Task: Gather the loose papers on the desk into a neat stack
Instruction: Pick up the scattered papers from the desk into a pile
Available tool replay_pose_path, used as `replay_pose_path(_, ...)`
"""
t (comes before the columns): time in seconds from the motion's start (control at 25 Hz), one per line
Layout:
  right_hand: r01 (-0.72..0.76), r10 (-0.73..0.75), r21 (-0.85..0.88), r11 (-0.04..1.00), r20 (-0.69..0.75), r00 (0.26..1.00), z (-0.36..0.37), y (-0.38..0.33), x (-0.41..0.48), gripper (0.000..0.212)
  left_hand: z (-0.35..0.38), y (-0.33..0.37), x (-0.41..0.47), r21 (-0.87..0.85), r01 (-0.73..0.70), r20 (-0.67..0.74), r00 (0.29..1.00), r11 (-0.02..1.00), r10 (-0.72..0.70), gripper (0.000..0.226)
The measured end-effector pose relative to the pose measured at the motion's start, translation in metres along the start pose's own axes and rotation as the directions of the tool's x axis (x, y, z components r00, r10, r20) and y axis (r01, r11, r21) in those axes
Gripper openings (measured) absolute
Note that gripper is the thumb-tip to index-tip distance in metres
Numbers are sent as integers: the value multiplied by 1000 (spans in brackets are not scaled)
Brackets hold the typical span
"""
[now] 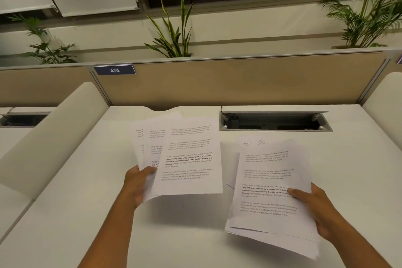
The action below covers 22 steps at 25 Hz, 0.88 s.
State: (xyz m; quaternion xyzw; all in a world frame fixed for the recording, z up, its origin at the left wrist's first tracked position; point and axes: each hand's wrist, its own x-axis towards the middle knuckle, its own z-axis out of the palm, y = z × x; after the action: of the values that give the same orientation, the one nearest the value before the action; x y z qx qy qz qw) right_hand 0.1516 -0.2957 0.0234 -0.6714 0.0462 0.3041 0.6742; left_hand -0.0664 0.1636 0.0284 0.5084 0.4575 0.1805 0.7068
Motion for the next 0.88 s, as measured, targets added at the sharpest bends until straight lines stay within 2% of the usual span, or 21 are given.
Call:
replay_pose_path(0.12, 43, -47, 60, 997, 70, 996, 16, -12, -6, 38, 21, -12, -12, -4, 9, 74, 997, 1000, -9, 32)
replay_pose_path(0.28, 63, -75, 76, 995, 168, 983, 41, -29, -11, 43, 70, -29, -41, 104, -22, 171, 985, 994, 3, 22)
replay_pose_path(0.52, 77, -91, 75, 994, 213, 973, 46, -36, -10, 45, 133, -50, -84, 204, -61, 378, 926, 977, -21, 27)
replay_pose_path(0.6, 69, -87, 83, 994, 232, 969, 40, -35, -9, 47, 144, -51, -91, 201, -48, 372, 928, 978, -31, 29)
replay_pose_path(0.72, 74, -99, 92, 993, 298, 949, 34, -31, -12, 50, 153, -48, -94, 123, -21, 448, 893, 992, -37, 32)
replay_pose_path(0.88, 114, -123, 45, 992, 343, 931, 35, -30, -16, 47, 154, -46, -94, 163, -107, 534, 846, 981, 4, 61)
